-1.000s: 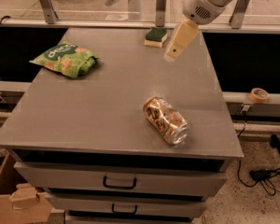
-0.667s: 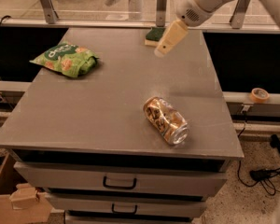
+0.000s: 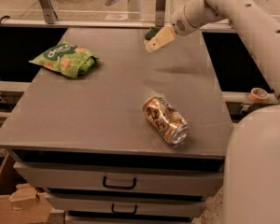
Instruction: Move sponge near green rice chip bag
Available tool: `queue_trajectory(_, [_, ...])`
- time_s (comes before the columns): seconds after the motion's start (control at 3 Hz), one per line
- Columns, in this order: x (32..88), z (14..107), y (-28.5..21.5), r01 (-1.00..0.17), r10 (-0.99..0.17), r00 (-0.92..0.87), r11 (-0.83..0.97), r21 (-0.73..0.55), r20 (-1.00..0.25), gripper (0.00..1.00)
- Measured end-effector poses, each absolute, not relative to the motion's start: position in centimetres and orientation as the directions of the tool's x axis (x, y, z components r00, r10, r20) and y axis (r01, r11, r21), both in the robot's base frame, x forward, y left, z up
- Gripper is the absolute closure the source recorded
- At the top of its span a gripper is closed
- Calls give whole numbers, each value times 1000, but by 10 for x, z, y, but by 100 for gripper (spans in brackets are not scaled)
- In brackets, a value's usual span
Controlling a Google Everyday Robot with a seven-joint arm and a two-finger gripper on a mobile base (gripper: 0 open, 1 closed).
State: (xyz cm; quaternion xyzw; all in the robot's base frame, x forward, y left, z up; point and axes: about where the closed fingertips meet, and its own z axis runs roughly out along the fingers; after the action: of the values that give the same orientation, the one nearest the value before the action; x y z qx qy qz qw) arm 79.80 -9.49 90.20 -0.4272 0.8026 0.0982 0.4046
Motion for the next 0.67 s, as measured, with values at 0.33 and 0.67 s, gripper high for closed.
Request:
queue_trajectory(0.33, [832, 877, -97, -713, -501, -378, 694, -100, -779, 0])
queue_trajectory(0.67, [858, 864, -96, -668, -408, -422, 744, -27, -810, 0])
